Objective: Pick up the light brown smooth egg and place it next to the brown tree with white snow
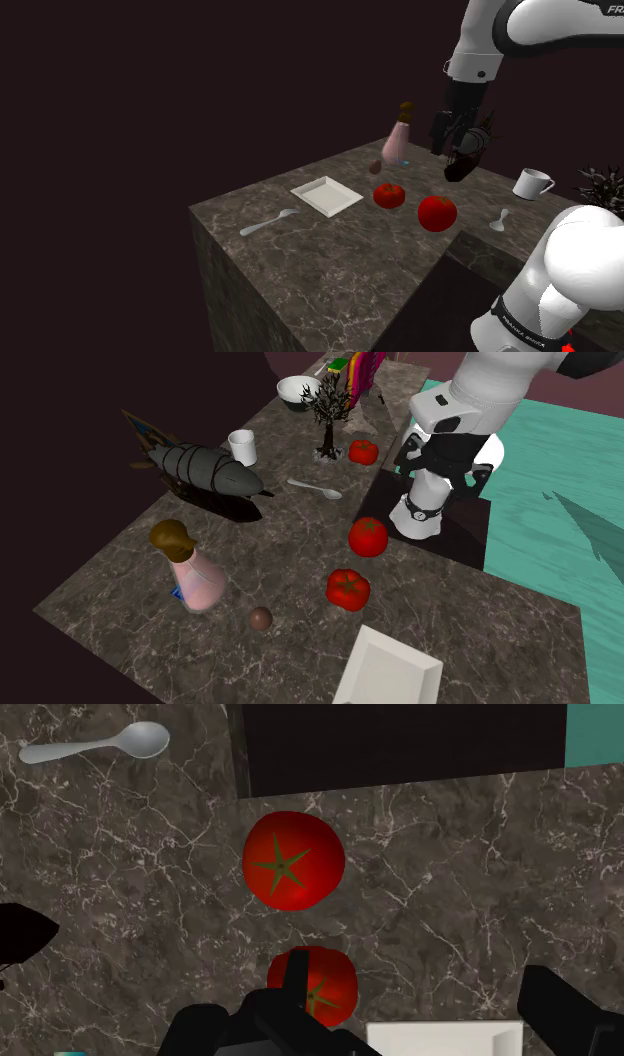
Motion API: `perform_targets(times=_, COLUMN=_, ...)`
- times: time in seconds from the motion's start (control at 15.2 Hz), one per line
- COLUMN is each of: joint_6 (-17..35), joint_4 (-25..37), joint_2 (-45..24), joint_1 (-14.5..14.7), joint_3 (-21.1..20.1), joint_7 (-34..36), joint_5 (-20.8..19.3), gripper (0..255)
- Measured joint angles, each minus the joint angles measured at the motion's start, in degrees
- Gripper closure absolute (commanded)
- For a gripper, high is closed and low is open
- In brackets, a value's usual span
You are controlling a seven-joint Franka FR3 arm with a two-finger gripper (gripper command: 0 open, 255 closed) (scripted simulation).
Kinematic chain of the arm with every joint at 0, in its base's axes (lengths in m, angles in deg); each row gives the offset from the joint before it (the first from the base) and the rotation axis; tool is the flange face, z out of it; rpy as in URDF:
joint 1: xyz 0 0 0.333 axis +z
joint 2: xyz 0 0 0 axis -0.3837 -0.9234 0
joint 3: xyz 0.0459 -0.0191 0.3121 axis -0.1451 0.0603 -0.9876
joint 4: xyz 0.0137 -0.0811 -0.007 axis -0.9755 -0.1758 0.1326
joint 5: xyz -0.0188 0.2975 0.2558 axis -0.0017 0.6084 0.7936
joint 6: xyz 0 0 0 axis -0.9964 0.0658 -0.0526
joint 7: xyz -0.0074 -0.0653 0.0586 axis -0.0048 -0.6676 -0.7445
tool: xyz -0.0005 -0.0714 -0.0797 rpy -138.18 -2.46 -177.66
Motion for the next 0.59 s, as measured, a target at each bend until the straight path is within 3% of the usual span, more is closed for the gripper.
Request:
perform_targets(times=0.13, joint_6=0.9, joint_4=-0.3, joint_2=-0.6, joint_1=-0.1, joint_3=0.2, joint_7=-0.1, joint_5=-0.2, gripper=0)
perform_targets(times=0.59, joint_6=13.5, joint_4=-1.7, joint_2=-9.7, joint_1=-1.7, joint_3=3.7, joint_7=-2.6, joint_5=-3.6, gripper=0)
